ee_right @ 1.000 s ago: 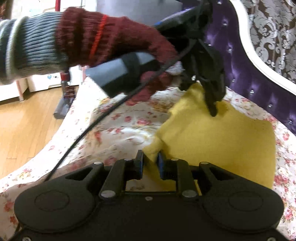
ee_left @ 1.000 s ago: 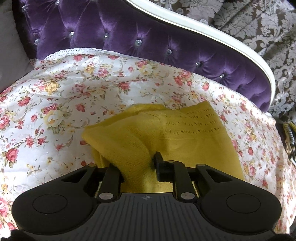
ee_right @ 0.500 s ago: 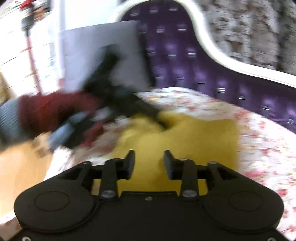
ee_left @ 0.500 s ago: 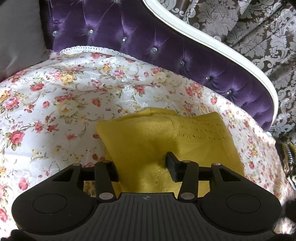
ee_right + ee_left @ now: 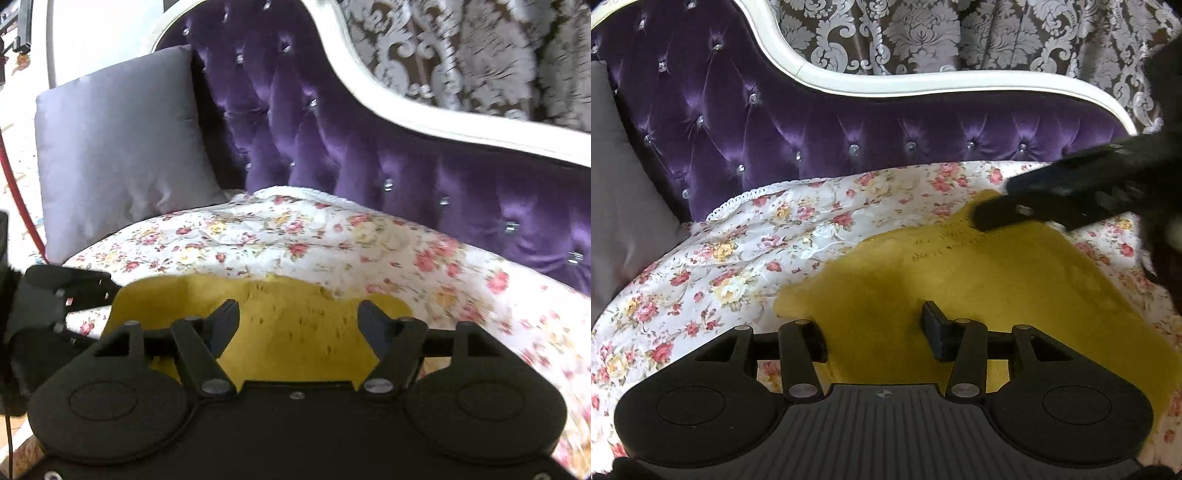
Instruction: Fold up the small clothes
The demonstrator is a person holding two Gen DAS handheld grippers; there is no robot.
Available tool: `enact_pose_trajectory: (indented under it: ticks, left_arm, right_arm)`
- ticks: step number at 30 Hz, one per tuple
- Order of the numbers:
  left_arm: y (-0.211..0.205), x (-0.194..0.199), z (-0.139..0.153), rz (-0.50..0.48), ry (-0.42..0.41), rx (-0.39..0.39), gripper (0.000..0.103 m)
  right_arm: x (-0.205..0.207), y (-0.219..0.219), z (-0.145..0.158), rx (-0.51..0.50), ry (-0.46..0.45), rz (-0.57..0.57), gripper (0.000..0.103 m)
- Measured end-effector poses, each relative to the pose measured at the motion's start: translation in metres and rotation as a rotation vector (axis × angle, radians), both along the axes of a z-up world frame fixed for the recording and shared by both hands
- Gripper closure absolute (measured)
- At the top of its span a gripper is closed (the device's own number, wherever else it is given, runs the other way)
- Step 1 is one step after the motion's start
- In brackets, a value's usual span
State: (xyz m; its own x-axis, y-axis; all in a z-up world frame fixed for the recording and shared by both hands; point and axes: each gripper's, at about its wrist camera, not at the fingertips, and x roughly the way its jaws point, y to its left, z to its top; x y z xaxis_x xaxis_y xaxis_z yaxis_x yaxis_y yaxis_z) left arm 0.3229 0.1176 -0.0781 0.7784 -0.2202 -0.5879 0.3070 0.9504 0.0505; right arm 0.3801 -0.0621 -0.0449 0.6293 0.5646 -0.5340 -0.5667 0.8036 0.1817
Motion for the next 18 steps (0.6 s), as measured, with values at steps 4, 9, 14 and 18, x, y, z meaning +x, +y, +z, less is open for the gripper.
enact_pose_trajectory:
  ticks: [4, 9, 14, 18]
  left_arm:
    - [-0.007, -0.009, -0.005, -0.030, -0.076, 0.076, 0.058]
    - [-0.014, -0.013, -0.008, -0.067, -0.128, 0.146, 0.058]
    - [-0.004, -0.005, -0.007, -0.073, -0.093, 0.079, 0.058]
    - [-0.001, -0.006, -0.006, -0.091, -0.090, 0.052, 0.058]
  right_arm:
    - [0.031, 0.008, -0.008, 0.011, 0.067, 0.067, 0.027]
    - [0.072, 0.019, -0.027, 0.007, 0.226, 0.110, 0.026]
    - [0.072, 0.020, -0.035, 0.057, 0.243, 0.190, 0.076]
    - [0.039, 0.024, -0.028, -0.008, 0.067, 0.220, 0.082]
